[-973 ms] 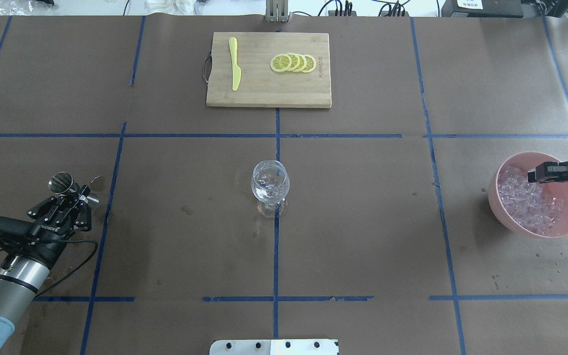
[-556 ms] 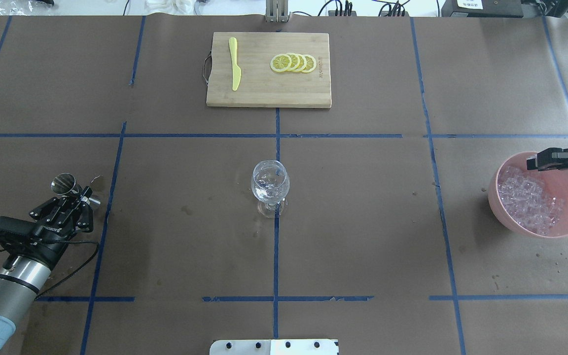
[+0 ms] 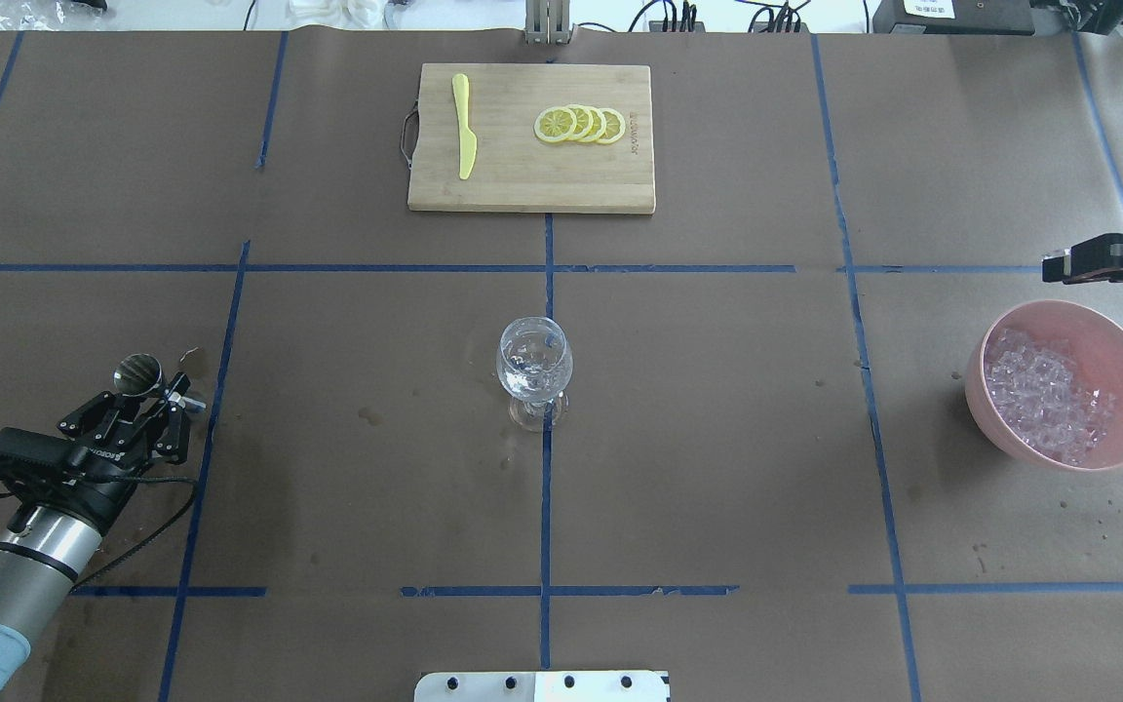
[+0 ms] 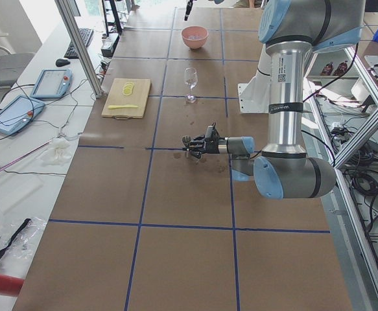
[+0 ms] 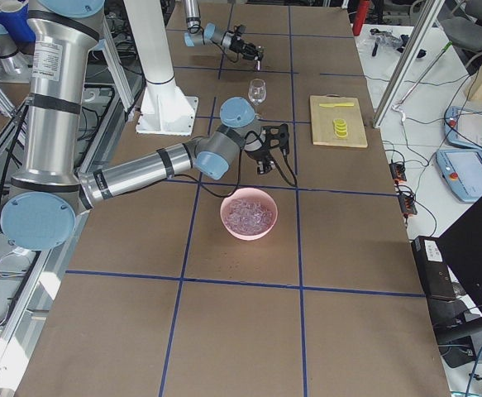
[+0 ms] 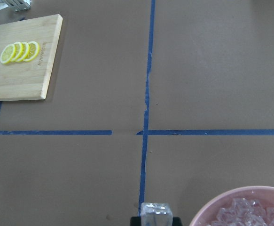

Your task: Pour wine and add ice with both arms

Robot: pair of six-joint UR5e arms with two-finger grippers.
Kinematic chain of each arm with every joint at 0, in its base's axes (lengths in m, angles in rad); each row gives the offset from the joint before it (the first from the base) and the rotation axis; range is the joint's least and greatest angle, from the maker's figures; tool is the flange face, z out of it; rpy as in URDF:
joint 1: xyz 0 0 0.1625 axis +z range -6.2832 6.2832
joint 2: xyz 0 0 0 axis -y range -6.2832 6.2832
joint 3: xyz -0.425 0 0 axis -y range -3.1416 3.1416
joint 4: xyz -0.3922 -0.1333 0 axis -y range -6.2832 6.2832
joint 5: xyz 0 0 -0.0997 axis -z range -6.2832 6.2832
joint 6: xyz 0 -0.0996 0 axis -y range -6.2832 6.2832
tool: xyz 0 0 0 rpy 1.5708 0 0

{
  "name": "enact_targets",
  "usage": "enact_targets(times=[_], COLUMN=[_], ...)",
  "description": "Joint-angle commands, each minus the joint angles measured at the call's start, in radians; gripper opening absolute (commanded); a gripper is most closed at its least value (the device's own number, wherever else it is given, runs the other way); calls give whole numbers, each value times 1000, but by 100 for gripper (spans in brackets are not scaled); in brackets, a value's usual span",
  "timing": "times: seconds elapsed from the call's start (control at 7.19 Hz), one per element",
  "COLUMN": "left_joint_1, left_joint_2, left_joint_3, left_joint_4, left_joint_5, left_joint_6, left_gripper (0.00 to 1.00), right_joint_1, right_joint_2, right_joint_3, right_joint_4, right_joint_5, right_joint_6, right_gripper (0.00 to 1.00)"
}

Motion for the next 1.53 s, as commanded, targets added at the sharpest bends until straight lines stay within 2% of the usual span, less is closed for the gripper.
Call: enact_targets(times=[0.0,0.14,0.28,0.69,1.11,1.39], left_joint_1=[-1,-1,-3,-11,-12,-14], left_joint_2=[1,1,3,76,119,241], left_joint_3=[0,0,-2,-58,-168,-248], left_joint_4=[1,0,1,9,120,131], left_joint_5=[-10,-20,-30,-140,-242,-353], left_joint_6=[0,0,2,2,-6,-11], left_gripper=[69,76,100,100,100,100], right_joint_1=[1,-3,-8,-75,-117,-141], right_joint_2=[59,100,157,382,470,568], right_joint_3=[6,1,0,0,-5,-5], right_joint_4=[-1,-1,-31,-216,-279,-376], right_joint_5=[1,2,24,38,35,33], right_joint_6=[2,3,27,119,121,155], right_gripper=[0,0,0,0,0,0])
